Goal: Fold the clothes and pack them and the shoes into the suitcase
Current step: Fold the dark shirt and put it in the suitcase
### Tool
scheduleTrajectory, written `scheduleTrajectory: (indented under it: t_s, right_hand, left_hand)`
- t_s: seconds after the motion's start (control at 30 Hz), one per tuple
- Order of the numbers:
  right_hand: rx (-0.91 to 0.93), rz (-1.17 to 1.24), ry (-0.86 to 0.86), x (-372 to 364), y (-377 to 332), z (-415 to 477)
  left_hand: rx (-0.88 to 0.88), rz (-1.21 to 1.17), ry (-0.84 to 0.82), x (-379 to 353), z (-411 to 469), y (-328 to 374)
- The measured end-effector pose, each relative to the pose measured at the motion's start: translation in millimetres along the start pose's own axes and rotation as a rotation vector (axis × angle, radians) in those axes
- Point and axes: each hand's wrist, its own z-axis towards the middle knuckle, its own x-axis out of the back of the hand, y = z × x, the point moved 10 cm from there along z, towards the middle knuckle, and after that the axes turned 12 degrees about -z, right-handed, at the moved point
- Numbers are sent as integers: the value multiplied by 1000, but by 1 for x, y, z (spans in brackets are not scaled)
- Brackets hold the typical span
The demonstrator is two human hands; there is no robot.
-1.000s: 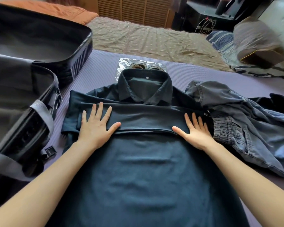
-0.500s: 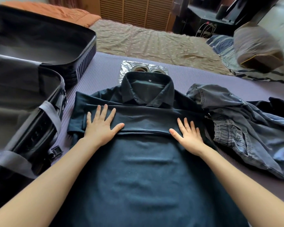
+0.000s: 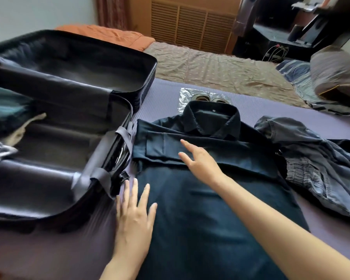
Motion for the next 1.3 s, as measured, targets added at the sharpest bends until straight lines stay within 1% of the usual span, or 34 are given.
scheduleTrajectory:
  t_s: [0.07,0.13,0.2,0.23,0.3,0.37,0.4,0.5,0.57,0.7,0.8,0.87,0.97,1.03,1.07,1.13,1.2,1.23,1.27,1.3]
  right_hand:
    - [45,-68,-131,-29,-26,2]
    - [59,-205,-268,-63,-34,-5]
    - [44,-290,-321,-80,-32,-8]
    - [23,-282,-312,-79,-31,-5]
    - [-11,-228,-225,-62,-37,6]
    - [-36,-176,-97,-36,-49,20]
    - [-51,-160,-62,-27,-57,27]
    - [-105,-130,-84,-29,-81,46]
    - [-126,-167,-94,-35,-96,59]
    - [-178,-281,-62,-45,-108,69]
    - [-144,-382,-48,-52,-117,67]
    - [-148,-389,-49,-56,-116,66]
    - [-225,-258,9,-48,-99,61]
    - [-312,-55,54,-40,-76,56]
    - [-350,87,72,-37,-64,53]
    - [-398,464,108,-31,-38,46]
    - [-433,826,156,-22,-9,36]
    - [-428,939,146,-19,3,32]
    - [-411,970,111,-15,9,29]
    - [-393,946,70,-13,13,27]
  left_hand:
    - [23,54,-71,-4,-5,-5]
    - [29,107,-101,-7,-7,-4]
    - [48,113,-116,-5,-9,-2]
    - [58,84,-107,-2,-10,-1]
    - [28,-29,20,12,-9,4]
    - [57,-170,47,19,-10,5]
    - [71,-217,60,22,-10,4]
    - [151,-368,152,36,-9,-6]
    - [210,-456,216,45,-8,-11]
    - [321,-527,214,41,-7,-23]
    - [377,-534,220,42,-8,-31]
    - [398,-530,207,42,-8,-31]
    - [392,-560,193,44,-7,-27]
    - [356,-527,201,50,-6,-20]
    - [318,-495,209,53,-6,-15]
    - [223,-478,215,56,-5,3]
    - [155,-500,167,50,-2,26]
    - [139,-509,136,45,-1,37]
    - [128,-510,111,39,0,46]
    - [117,-501,94,34,0,55]
